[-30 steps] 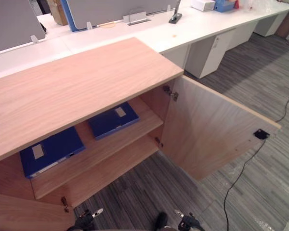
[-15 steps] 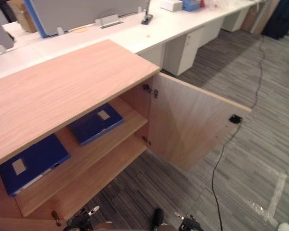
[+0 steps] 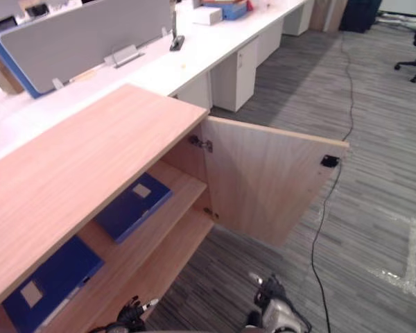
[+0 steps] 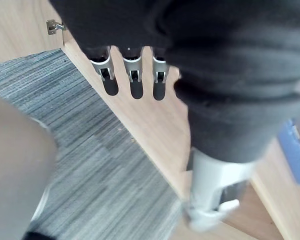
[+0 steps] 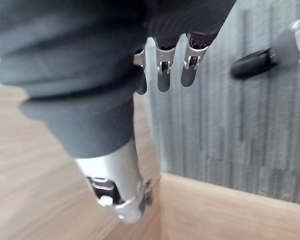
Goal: Walk over to the cabinet, pick up the folder, carry it to the office cabinet, place the folder inside the office cabinet, then close the office cabinet door
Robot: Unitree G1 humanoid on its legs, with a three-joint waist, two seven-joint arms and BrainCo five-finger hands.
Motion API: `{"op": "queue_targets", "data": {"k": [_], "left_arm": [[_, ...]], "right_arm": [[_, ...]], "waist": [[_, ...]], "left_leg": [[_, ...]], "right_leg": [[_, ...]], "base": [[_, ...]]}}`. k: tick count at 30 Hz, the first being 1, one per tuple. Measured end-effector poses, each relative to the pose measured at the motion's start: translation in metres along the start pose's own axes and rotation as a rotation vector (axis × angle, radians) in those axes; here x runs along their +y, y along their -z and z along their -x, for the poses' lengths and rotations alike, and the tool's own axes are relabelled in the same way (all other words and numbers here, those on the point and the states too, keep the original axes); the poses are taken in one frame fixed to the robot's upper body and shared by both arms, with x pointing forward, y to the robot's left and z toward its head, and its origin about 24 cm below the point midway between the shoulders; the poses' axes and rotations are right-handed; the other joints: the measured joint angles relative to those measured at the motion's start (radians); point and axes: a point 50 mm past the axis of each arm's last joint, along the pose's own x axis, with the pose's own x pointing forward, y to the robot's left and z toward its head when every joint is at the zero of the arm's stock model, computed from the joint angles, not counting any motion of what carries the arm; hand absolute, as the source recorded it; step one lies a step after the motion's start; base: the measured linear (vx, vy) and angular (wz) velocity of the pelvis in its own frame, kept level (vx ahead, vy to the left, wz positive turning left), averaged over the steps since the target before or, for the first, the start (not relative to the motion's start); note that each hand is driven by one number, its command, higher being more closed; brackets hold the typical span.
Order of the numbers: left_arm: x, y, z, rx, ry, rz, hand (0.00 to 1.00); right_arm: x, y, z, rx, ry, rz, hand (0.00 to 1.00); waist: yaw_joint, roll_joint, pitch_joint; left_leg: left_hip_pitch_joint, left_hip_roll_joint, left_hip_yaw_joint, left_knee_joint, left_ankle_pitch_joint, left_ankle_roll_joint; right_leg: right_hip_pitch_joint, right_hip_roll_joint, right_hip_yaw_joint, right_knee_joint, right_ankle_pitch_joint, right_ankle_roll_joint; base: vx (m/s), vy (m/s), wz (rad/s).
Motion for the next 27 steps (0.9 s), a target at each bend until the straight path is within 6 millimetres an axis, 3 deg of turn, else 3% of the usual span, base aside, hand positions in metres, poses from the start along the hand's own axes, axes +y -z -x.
{"op": "queue_targets", "data": {"k": [1, 2, 5, 6, 8, 9, 12, 15, 22, 27], "left_arm": [[0.0, 0.0, 0.0, 0.002, 0.003, -0.014, 0.0], [0.002, 0.0, 0.0, 0.001, 0.006, -0.04, 0.0], [0.014, -0.001, 0.0, -0.005, -0.027, -0.051, 0.0], [0.026, -0.003, 0.0, -0.008, -0.061, -0.062, 0.0], [0.042, 0.001, 0.0, 0.02, -0.106, -0.068, 0.0], [0.044, 0.005, 0.001, 0.037, -0.117, -0.056, 0.0], [0.047, 0.019, 0.005, 0.083, -0.156, 0.013, 0.0], [0.049, 0.022, 0.007, 0.089, -0.163, 0.021, 0.0], [0.046, 0.014, 0.006, 0.051, -0.144, 0.009, 0.0], [0.039, 0.001, 0.005, -0.006, -0.113, 0.023, 0.0]], "right_arm": [[0.007, -0.005, -0.001, -0.017, -0.021, 0.011, 0.0], [0.015, -0.015, -0.001, -0.058, -0.046, 0.014, 0.0], [0.026, -0.035, -0.001, -0.13, -0.078, 0.018, 0.0], [0.042, -0.054, 0.0, -0.198, -0.124, 0.042, 0.0], [0.059, -0.076, 0.002, -0.274, -0.172, 0.063, 0.0], [0.06, -0.084, 0.002, -0.3, -0.177, 0.071, 0.0], [0.055, -0.11, 0.005, -0.395, -0.176, 0.127, 0.0], [0.06, -0.135, 0.013, -0.507, -0.195, 0.143, 0.0], [0.065, -0.158, 0.018, -0.576, -0.184, 0.088, 0.0], [0.065, -0.193, 0.024, -0.649, -0.155, -0.017, 0.0]], "waist": [[-0.005, 0.002, -0.001], [-0.009, 0.0, 0.0], [0.002, -0.005, -0.006], [0.013, -0.031, -0.008], [0.023, -0.061, -0.008], [0.023, -0.056, -0.006], [0.019, -0.034, 0.0], [0.019, -0.033, 0.001], [0.018, -0.033, 0.007], [0.019, -0.034, 0.025]], "left_leg": [[-0.006, 0.0, 0.012, -0.005, 0.0, 0.001], [-0.009, 0.002, 0.019, -0.023, 0.004, 0.006], [-0.011, 0.024, 0.031, -0.034, 0.018, -0.005], [-0.021, 0.028, 0.061, -0.049, 0.028, -0.019], [-0.039, 0.024, 0.086, -0.051, 0.036, -0.031], [-0.044, 0.031, 0.09, -0.051, 0.039, -0.033], [-0.038, 0.068, 0.077, -0.049, 0.065, -0.046], [-0.029, 0.091, 0.072, -0.065, 0.075, -0.063], [-0.028, 0.102, 0.066, -0.081, 0.077, -0.082], [-0.032, 0.079, 0.059, -0.081, 0.07, -0.078]], "right_leg": [[-0.012, -0.014, -0.021, 0.033, -0.029, -0.026], [-0.046, -0.068, -0.105, 0.169, -0.098, -0.044], [-0.034, -0.116, -0.205, 0.215, -0.109, -0.031], [-0.029, -0.11, -0.204, 0.143, -0.063, 0.009], [-0.013, -0.079, -0.2, 0.015, -0.016, 0.027], [0.001, -0.063, -0.198, -0.026, 0.001, 0.034], [0.053, -0.003, -0.201, -0.132, 0.037, 0.01], [0.074, 0.038, -0.2, -0.181, 0.048, -0.004], [0.078, 0.052, -0.2, -0.204, 0.063, -0.012], [0.074, 0.034, -0.197, -0.205, 0.084, -0.005]], "base": [[-0.11, 0.131, -0.04], [-0.05, 0.113, 0.12], [0.02, 0.046, -0.18], [0.06, -0.056, -0.67], [0.06, -0.135, -0.79], [0.05, -0.162, -0.58], [0.02, -0.142, -0.16], [0.02, -0.123, -0.09], [0.0, -0.028, -0.01], [-0.06, 0.024, 0.02]]}}
